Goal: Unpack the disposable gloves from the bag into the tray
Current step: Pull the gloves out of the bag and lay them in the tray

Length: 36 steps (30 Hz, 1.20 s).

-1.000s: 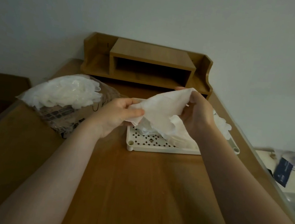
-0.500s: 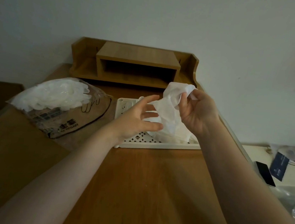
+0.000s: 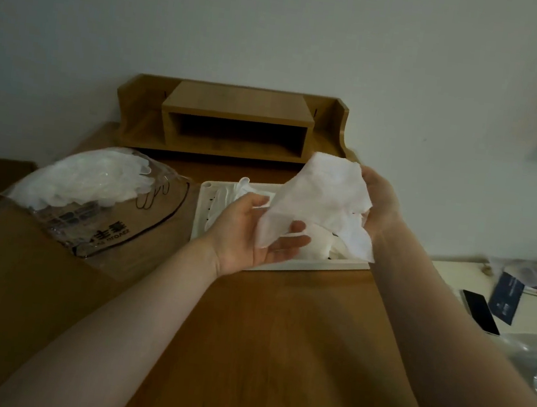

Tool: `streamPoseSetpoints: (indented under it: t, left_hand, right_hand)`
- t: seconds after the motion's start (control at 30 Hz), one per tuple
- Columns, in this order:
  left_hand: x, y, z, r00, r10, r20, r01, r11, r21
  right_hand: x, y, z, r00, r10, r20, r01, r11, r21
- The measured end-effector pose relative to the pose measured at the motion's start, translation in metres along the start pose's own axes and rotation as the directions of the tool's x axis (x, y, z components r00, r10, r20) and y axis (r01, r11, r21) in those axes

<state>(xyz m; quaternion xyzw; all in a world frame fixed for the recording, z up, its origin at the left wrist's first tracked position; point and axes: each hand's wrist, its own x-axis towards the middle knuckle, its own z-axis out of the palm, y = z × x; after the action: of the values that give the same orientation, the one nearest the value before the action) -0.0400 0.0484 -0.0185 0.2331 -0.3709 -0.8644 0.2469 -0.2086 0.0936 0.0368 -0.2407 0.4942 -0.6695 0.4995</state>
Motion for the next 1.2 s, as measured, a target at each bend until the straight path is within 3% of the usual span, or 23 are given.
streamPoseSetpoints:
  t: [0.1, 0.2, 0.37, 0.47, 0.57, 0.67, 0.77, 0.83, 0.93, 1.07, 1.2]
  left_hand:
    - [0.002, 0.0, 0.007, 0.999, -0.05, -0.021, 0.05, 0.999, -0.006]
    - [0.005, 0.009, 0.006, 0.997, 0.003, -0.074, -0.003, 1.0, -0.003]
    - [0.006, 0.033, 0.004, 0.976, 0.176, -0.125, -0.153, 0.973, 0.171]
    - [0.004, 0.043, 0.008, 0.953, 0.295, -0.067, -0.264, 0.919, 0.292]
    - [0.001, 0.05, 0.014, 0.913, 0.409, 0.01, -0.352, 0.773, 0.528]
    - [-0.002, 0.057, 0.023, 0.877, 0.48, 0.041, -0.361, 0.6, 0.714]
    - [-0.005, 0.06, 0.029, 0.863, 0.498, 0.082, -0.35, 0.473, 0.809]
    - [-0.007, 0.061, 0.032, 0.865, 0.485, 0.13, -0.355, 0.408, 0.841]
    - [-0.009, 0.063, 0.033, 0.88, 0.443, 0.17, -0.38, 0.445, 0.811]
    - [-0.013, 0.069, 0.027, 0.887, 0.432, 0.159, -0.365, 0.45, 0.815]
    - [-0.021, 0.074, 0.02, 0.892, 0.443, 0.092, -0.314, 0.458, 0.832]
  right_hand:
    - [0.001, 0.002, -0.01, 0.983, 0.042, 0.179, -0.074, 0.981, 0.177]
    - [0.007, 0.002, -0.028, 0.987, 0.015, 0.162, -0.033, 0.994, 0.109]
    - [0.015, 0.002, -0.055, 0.979, -0.048, 0.2, 0.038, 0.998, 0.052]
    - [0.015, 0.002, -0.062, 0.887, -0.118, 0.447, 0.091, 0.992, 0.082]
    - [0.024, 0.006, -0.073, 0.811, -0.048, 0.583, 0.085, 0.996, -0.037]
    - [0.026, 0.003, -0.07, 0.868, 0.041, 0.495, 0.074, 0.975, -0.211]
    - [0.026, 0.0, -0.056, 0.934, -0.009, 0.356, 0.208, 0.825, -0.525]
    - [0.026, -0.002, -0.05, 0.943, 0.039, 0.331, 0.185, 0.766, -0.616]
    - [0.022, -0.007, -0.042, 0.924, 0.169, 0.344, 0.127, 0.713, -0.69]
    - [0.019, -0.012, -0.035, 0.921, 0.177, 0.348, 0.186, 0.585, -0.79]
    - [0.013, -0.02, -0.035, 0.933, 0.089, 0.348, 0.212, 0.646, -0.733]
